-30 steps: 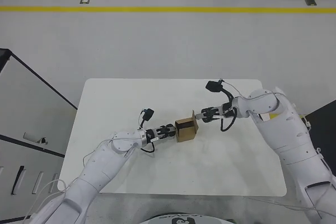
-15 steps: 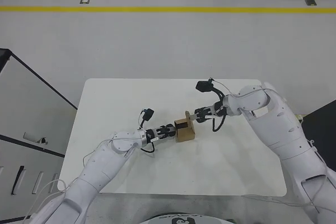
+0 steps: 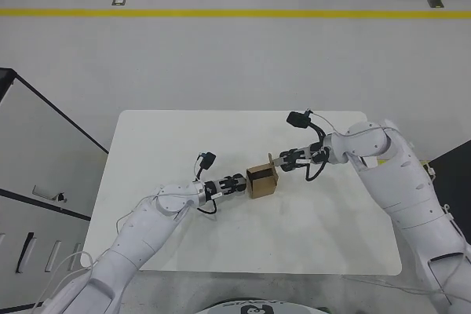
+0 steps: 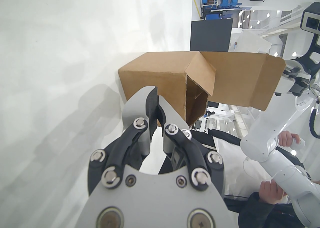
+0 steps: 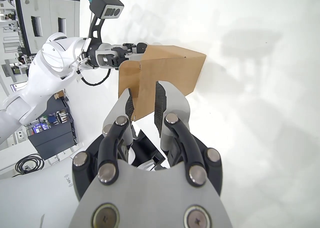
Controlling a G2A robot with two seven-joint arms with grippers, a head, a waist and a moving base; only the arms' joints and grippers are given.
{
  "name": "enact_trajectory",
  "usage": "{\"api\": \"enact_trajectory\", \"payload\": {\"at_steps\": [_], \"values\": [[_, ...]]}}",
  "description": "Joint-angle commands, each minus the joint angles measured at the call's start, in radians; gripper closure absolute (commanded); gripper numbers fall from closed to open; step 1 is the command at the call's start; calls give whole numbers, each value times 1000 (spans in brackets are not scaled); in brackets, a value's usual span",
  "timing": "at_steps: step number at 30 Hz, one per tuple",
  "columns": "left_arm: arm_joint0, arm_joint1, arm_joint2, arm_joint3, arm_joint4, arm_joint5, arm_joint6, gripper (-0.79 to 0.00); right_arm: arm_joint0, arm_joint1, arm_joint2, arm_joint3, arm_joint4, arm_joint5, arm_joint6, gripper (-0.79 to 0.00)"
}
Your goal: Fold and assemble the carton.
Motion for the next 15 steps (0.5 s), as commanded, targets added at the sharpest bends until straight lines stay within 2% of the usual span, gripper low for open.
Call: {"api": "enact_trajectory", "payload": {"at_steps": [1, 9, 15], "values": [[0, 0, 0, 0, 0, 0, 0, 0, -8, 3, 8, -8, -2, 4, -2, -200], [0, 0, 0, 0, 0, 0, 0, 0, -19, 8, 5, -45, -8, 5, 3, -182], [0, 0, 0, 0, 0, 0, 0, 0, 20, 2, -52, -77, -92, 21, 19, -151]]}}
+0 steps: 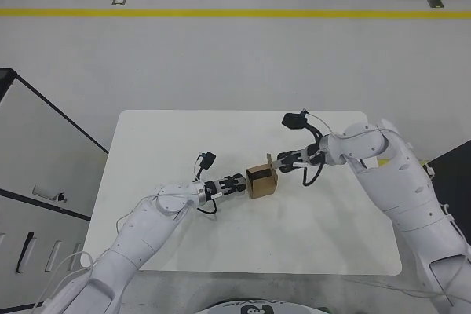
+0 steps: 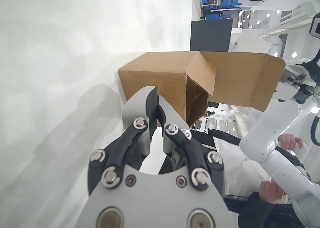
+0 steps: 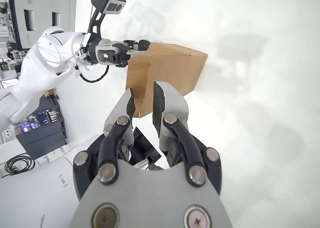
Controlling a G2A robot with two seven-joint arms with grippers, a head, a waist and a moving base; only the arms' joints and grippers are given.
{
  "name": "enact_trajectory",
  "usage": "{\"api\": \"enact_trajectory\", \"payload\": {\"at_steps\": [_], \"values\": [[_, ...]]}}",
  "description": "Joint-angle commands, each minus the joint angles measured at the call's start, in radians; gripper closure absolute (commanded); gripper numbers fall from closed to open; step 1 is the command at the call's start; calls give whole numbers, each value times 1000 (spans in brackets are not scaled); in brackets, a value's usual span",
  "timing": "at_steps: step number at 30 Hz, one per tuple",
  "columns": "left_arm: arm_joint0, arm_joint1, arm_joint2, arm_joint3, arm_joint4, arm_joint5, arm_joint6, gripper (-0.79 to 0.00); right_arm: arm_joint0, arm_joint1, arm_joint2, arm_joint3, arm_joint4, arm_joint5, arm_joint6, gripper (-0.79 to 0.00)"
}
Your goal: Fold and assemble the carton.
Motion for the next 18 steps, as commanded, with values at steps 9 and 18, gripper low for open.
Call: {"api": "enact_trajectory", "payload": {"at_steps": [9, 18], "values": [[0, 0, 0, 0, 0, 0, 0, 0, 84, -21, -111, -6, -110, 28, 45, -25], [0, 0, 0, 0, 0, 0, 0, 0, 155, -48, -200, 26, -155, 26, 75, -15]]}}
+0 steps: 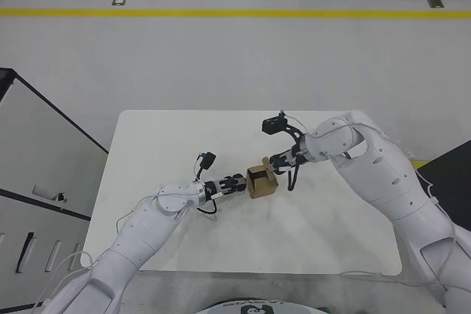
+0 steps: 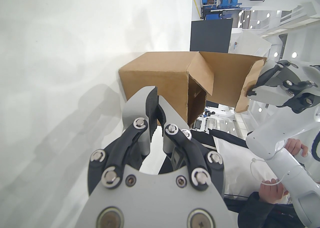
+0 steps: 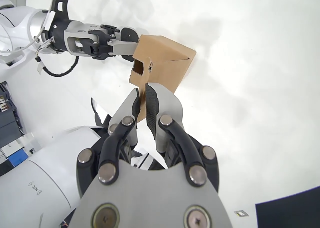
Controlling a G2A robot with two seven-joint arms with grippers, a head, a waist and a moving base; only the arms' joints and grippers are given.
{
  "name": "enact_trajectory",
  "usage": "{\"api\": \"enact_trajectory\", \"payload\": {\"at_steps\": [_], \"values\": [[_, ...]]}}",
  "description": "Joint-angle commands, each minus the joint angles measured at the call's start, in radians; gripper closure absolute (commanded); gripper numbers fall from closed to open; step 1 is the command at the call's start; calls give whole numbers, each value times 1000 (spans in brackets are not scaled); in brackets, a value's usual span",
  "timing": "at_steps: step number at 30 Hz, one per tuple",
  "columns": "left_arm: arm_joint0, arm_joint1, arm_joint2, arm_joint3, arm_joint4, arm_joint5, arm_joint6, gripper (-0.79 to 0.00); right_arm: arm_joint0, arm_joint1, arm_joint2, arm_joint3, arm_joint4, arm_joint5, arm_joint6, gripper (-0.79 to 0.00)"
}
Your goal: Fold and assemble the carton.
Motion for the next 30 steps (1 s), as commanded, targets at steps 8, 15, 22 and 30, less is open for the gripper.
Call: {"api": "enact_trajectory", "payload": {"at_steps": [8, 15, 22, 30], "values": [[0, 0, 0, 0, 0, 0, 0, 0, 61, -30, -79, 34, -33, -8, 11, -43], [0, 0, 0, 0, 0, 0, 0, 0, 97, -50, -138, 38, -87, -21, 28, -74], [0, 0, 0, 0, 0, 0, 0, 0, 118, -66, -187, 17, -184, -4, 34, -86], [0, 0, 0, 0, 0, 0, 0, 0, 121, -76, -215, -12, -253, 15, 55, -163]]}}
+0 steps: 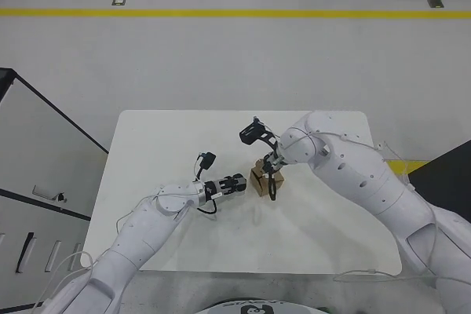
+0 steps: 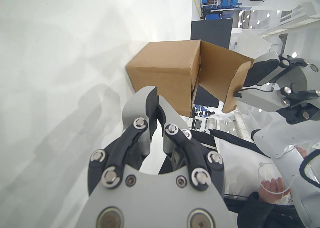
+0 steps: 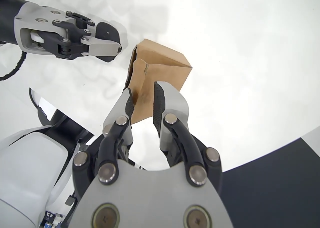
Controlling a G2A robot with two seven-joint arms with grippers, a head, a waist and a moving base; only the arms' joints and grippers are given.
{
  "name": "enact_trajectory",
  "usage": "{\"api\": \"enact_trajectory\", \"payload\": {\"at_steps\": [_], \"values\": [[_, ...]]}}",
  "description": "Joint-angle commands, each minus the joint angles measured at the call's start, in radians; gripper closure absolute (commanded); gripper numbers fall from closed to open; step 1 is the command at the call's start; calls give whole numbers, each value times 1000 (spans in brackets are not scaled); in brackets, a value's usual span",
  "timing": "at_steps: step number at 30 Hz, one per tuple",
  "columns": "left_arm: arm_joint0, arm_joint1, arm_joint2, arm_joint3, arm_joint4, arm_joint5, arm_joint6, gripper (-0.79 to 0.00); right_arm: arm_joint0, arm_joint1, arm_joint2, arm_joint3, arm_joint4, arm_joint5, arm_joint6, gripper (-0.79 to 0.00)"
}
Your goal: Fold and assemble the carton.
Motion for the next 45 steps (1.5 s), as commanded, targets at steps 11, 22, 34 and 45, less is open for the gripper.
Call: {"api": "enact_trajectory", "payload": {"at_steps": [11, 22, 34, 45], "values": [[0, 0, 0, 0, 0, 0, 0, 0, 0, -18, -19, 15, -25, 5, 18, -157], [0, 0, 0, 0, 0, 0, 0, 0, 0, -39, -41, 36, -53, 6, 23, -206], [0, 0, 0, 0, 0, 0, 0, 0, -4, -54, -49, 44, -87, 9, 31, -148], [0, 0, 0, 0, 0, 0, 0, 0, -9, -67, -53, 57, -121, 4, 36, -22]]}}
